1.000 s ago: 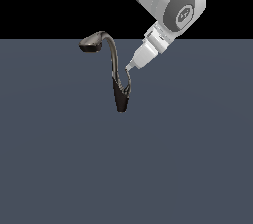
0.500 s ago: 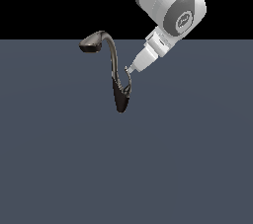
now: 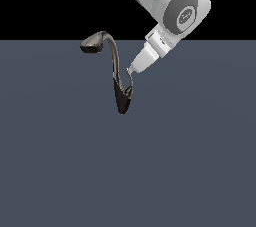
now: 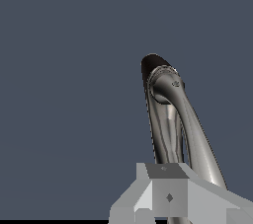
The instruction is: Turn on the faucet by rotating a designated handle.
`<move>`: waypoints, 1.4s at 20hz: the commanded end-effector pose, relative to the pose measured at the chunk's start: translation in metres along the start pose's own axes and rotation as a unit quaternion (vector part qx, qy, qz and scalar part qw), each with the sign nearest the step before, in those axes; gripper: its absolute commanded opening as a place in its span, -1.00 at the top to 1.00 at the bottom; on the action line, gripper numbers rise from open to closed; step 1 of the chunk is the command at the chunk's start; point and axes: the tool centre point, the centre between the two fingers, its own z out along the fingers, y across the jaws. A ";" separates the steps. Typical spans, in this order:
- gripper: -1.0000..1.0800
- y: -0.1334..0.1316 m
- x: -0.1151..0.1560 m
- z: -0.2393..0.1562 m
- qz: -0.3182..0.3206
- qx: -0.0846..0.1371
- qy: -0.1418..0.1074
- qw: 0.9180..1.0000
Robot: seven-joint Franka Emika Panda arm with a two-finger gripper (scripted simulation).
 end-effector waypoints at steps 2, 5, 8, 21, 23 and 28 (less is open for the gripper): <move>1.00 0.012 -0.005 0.000 -0.001 -0.002 -0.001 1.000; 1.00 0.020 -0.008 0.000 -0.001 -0.002 -0.001 1.000; 1.00 0.017 -0.002 -0.002 0.003 0.004 0.002 1.000; 1.00 0.061 0.011 -0.001 0.000 0.000 -0.001 1.000; 1.00 0.068 0.013 0.000 -0.001 -0.001 -0.001 1.000; 1.00 0.067 0.022 -0.003 -0.006 0.003 -0.001 1.000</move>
